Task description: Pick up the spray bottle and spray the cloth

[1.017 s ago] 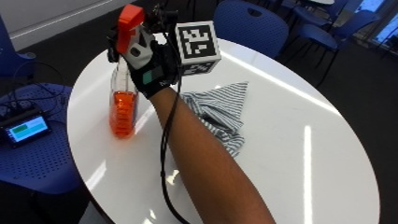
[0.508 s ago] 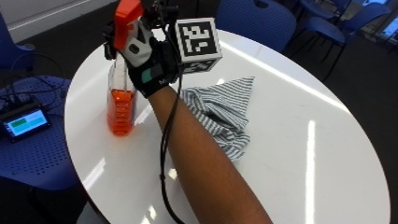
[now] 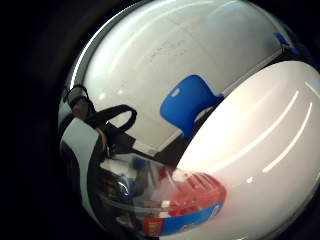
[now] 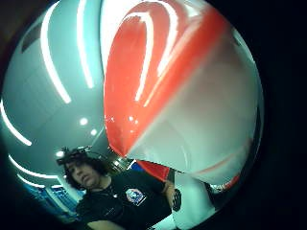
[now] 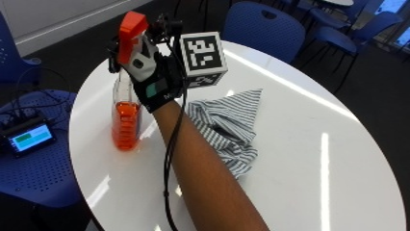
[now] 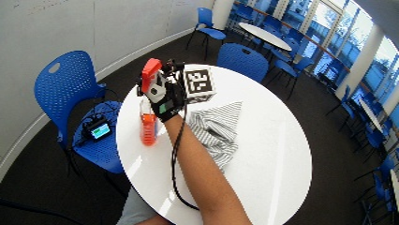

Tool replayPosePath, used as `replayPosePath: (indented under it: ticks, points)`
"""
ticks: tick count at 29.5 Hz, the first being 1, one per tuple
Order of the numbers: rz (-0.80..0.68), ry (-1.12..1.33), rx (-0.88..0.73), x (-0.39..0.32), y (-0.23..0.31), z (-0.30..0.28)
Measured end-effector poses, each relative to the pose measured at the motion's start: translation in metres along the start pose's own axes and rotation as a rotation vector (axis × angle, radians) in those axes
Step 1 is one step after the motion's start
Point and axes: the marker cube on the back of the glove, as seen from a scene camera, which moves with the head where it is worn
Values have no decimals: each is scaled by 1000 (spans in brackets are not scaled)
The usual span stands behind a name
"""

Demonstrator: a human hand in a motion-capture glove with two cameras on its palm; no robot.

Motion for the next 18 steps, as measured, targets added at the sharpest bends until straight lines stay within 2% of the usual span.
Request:
replayPosePath:
  ticks: [10, 18]
  points:
    - [201, -55, -67, 45, 34, 6]
    - [294, 25, -185, 66, 46, 14]
